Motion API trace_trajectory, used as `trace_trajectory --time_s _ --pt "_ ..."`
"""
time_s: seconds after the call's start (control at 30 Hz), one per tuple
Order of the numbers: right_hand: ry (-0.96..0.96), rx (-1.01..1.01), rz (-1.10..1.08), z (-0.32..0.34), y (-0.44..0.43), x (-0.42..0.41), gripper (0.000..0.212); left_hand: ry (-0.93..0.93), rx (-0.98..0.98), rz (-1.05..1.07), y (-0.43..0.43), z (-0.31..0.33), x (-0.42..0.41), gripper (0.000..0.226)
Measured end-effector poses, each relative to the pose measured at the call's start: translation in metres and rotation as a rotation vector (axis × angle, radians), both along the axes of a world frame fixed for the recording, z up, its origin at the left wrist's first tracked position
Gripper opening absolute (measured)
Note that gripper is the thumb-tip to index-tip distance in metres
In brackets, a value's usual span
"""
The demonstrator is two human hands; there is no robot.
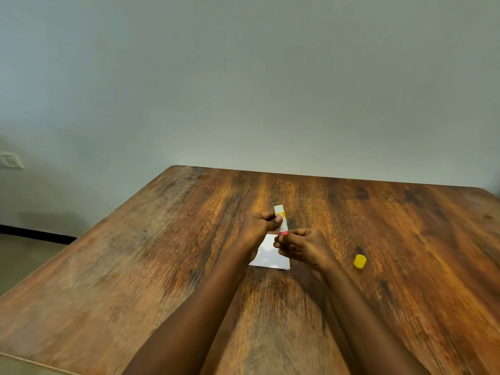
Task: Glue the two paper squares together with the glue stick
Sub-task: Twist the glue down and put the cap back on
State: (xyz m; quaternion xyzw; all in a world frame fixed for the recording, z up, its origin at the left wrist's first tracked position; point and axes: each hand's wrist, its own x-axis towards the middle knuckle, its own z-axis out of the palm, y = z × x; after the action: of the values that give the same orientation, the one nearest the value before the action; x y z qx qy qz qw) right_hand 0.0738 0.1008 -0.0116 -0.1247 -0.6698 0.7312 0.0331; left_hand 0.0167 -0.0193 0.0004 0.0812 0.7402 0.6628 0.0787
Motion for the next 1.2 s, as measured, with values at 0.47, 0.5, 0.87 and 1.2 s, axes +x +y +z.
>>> trace_trajectory --time_s 0.47,0.5,0.87,1.2 --pt "0.009 0.428 -0.209 -0.001 -0.017 -0.005 0.033 0.019 0.107 0.032 0.007 -0.002 0.004 0.027" --pt "0.011 0.4 -0.151 0.0 -0.014 -0.004 0.026 0.004 0.109 0.028 0.005 0.0 0.003 0.028" --pt "-0.053 0.447 -0.192 -0.004 -0.008 -0.003 0.021 0.028 0.073 0.09 0.011 -0.01 0.004 0.03" --pt "-0.014 0.215 -0.016 -0.011 0.006 -0.003 0.005 -0.024 0.106 0.062 0.019 -0.014 0.0 0.027"
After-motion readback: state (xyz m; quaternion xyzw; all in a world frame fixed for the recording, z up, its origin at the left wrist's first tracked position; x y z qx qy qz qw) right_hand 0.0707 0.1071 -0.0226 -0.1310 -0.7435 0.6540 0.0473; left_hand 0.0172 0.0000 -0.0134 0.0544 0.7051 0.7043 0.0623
